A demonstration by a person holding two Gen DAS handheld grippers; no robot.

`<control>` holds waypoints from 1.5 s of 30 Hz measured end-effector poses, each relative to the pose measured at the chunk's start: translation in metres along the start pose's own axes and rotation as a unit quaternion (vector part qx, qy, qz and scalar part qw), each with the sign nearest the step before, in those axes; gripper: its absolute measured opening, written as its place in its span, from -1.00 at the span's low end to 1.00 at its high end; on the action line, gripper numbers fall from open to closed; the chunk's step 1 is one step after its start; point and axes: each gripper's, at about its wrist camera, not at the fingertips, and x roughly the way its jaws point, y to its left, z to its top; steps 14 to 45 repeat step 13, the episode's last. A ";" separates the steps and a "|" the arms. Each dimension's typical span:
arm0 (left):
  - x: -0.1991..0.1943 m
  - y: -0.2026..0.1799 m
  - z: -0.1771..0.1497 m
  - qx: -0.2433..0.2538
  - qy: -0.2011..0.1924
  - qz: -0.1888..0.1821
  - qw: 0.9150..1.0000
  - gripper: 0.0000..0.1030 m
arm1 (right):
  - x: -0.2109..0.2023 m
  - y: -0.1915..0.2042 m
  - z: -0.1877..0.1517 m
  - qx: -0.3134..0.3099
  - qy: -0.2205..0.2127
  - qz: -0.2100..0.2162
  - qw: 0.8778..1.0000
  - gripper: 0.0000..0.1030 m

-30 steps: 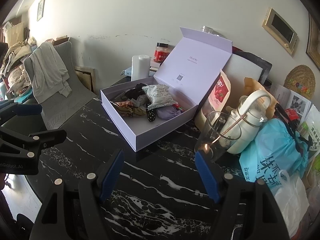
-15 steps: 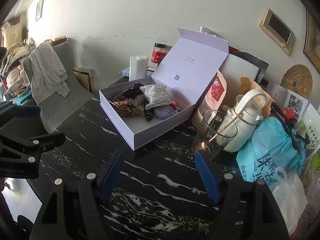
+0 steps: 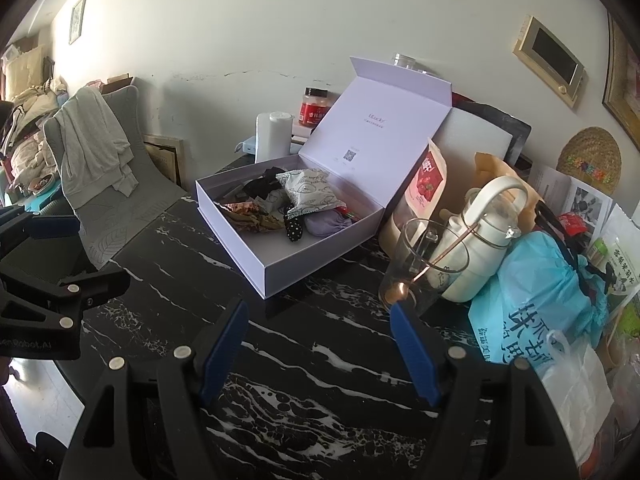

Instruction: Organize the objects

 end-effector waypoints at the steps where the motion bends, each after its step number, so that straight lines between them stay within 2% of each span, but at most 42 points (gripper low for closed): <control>1: 0.000 -0.001 -0.001 0.000 0.001 0.000 1.000 0.77 | 0.000 0.000 -0.001 0.001 0.001 0.000 1.000 0.44; 13: -0.005 -0.008 -0.013 0.000 -0.002 -0.005 1.000 0.80 | -0.003 -0.003 -0.013 0.008 0.011 -0.001 1.000 0.44; 45: -0.005 -0.008 -0.013 0.000 -0.002 -0.005 1.000 0.80 | -0.003 -0.003 -0.013 0.008 0.011 -0.001 1.000 0.44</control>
